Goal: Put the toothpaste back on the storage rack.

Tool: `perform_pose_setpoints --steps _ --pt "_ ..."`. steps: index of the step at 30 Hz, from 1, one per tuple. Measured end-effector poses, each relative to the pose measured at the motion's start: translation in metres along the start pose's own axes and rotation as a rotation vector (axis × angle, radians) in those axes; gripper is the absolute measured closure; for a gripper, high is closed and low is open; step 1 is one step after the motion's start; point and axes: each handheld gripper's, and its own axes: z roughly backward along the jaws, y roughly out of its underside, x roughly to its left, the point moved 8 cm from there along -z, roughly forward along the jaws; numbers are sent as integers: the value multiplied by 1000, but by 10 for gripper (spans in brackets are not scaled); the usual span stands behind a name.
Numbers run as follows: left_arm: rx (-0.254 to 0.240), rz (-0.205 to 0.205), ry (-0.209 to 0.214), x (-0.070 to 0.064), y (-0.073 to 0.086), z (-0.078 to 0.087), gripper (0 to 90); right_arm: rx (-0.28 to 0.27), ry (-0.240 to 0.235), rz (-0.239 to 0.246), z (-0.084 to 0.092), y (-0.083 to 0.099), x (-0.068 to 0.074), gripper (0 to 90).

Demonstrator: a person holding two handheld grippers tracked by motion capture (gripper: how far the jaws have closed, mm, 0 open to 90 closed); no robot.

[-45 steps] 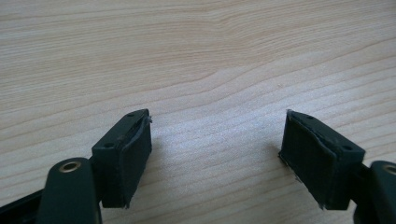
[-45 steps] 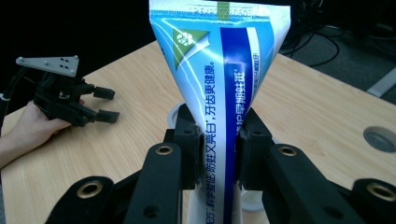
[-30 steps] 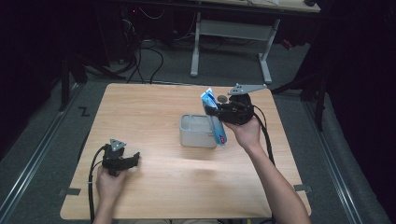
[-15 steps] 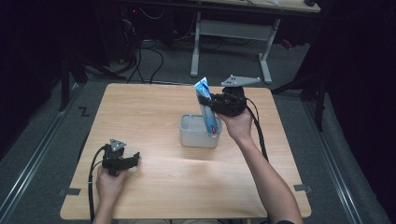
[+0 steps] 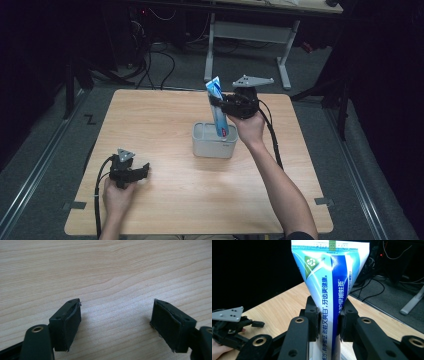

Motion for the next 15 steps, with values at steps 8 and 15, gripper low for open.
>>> perform_pose_setpoints --steps 8,15 --pt "0 8 -7 1 0 0 251 15 22 -3 -16 4 -5 730" --pt "0 9 -6 1 0 0 249 44 41 11 -23 11 -6 728"
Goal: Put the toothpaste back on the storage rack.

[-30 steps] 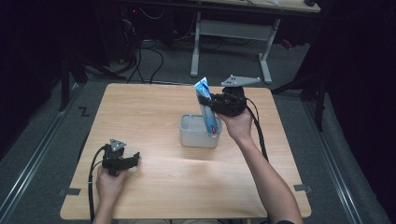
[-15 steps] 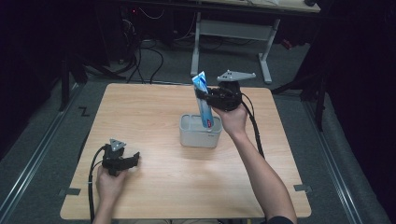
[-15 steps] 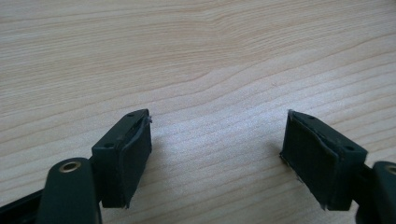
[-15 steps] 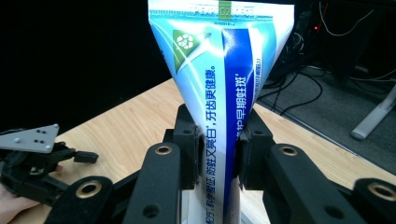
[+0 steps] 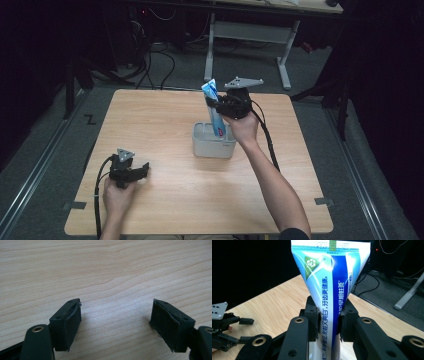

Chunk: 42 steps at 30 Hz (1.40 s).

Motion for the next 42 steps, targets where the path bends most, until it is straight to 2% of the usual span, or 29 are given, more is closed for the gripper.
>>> perform_pose_setpoints --steps 9,16,20,27,35,42 --pt "-1 1 1 0 0 0 249 18 16 -6 -1 9 -4 727" --pt "-1 1 2 0 0 0 248 36 -3 -10 -5 14 -2 727" --pt "-1 1 2 0 0 0 247 56 4 10 -9 19 -1 726" --pt "1 -2 0 0 0 0 247 71 0 -13 -16 30 -4 726" --pt "2 -4 0 0 0 0 247 107 6 12 -18 40 -2 725" --pt "2 -4 1 0 0 0 247 125 14 6 -20 50 -5 725"
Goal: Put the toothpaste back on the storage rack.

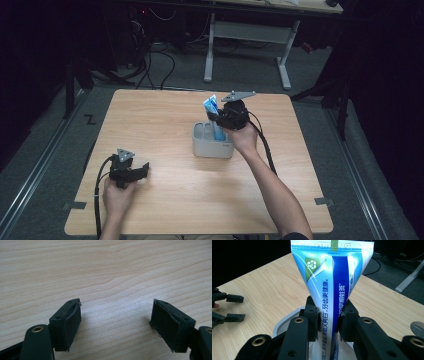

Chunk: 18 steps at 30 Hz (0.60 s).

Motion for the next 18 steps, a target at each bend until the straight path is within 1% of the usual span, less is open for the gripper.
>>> perform_pose_setpoints --steps 3,5,8,10,14,18 --pt "0 -1 0 0 0 0 247 11 -2 4 -1 3 1 725" --pt "-1 1 0 0 0 0 247 22 6 18 -1 4 1 725" --pt "-1 1 0 0 0 0 246 15 2 10 0 5 2 725" --pt "-1 1 0 0 0 0 246 17 5 18 0 5 2 725" --pt "-1 1 0 0 0 0 246 9 -1 12 0 6 3 724" --pt "-1 3 1 0 0 0 245 26 4 19 -1 9 4 724"
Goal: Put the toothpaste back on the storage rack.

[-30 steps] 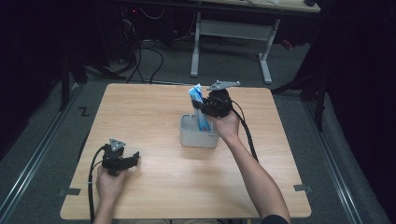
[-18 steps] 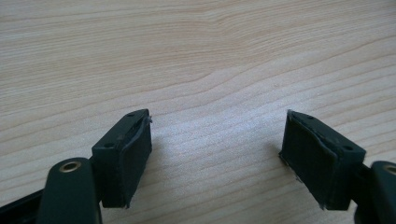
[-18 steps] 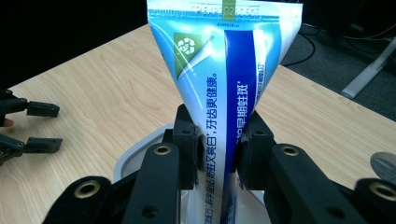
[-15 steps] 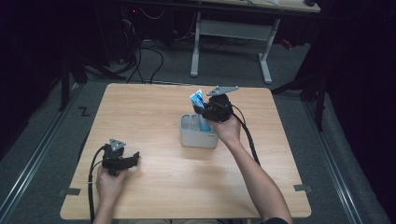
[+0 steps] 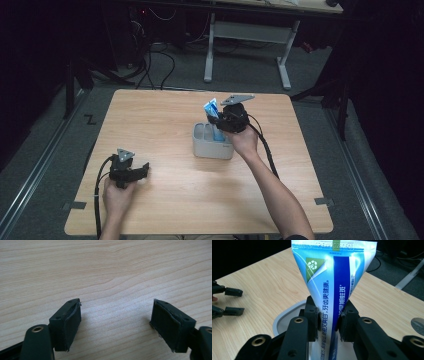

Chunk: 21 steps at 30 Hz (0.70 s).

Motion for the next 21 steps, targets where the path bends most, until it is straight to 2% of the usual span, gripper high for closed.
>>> perform_pose_setpoints --steps 3,18,21 --pt "2 -3 -1 0 0 0 245 19 6 3 -3 5 -1 723" --pt "1 -2 -1 0 0 0 246 40 -4 -16 -9 15 -1 720" --pt "0 1 1 0 0 0 246 51 -4 2 -11 16 1 719"
